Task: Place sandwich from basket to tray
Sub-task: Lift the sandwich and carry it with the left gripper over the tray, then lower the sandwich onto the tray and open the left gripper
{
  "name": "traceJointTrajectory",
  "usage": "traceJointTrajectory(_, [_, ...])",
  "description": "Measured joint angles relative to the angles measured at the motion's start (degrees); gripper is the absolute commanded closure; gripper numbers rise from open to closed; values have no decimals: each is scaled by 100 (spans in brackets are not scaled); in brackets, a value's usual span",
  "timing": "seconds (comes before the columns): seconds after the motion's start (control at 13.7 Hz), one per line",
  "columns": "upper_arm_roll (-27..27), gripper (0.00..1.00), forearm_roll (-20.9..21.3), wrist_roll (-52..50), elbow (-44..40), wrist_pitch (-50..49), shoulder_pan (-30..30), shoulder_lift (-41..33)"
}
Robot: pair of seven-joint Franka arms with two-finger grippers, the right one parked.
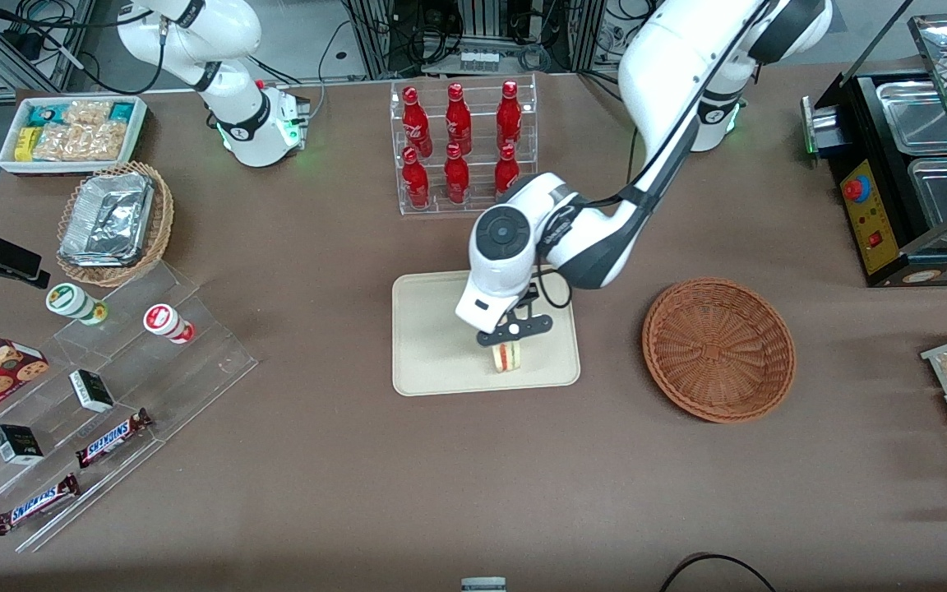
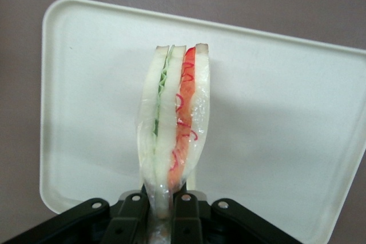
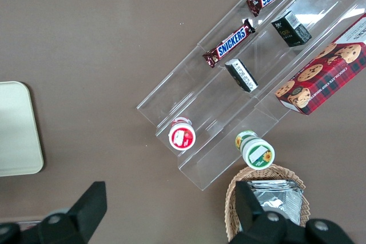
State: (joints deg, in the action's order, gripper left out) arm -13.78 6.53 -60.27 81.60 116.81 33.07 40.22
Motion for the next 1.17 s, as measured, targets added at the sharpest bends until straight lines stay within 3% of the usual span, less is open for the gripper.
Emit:
traceJointTrajectory(0.88, [-3,100,-169,-219,-396,-64,64,509])
traceJointTrajectory(0.95, [-6,58,-171,-226,-397,-63,70,519])
traceJointTrajectory(1.02, [-6,1,-172,-232,-399,-63,79,525])
traceJointTrajectory(1.17, [-6,0,-172,-241,-406,-63,92,529])
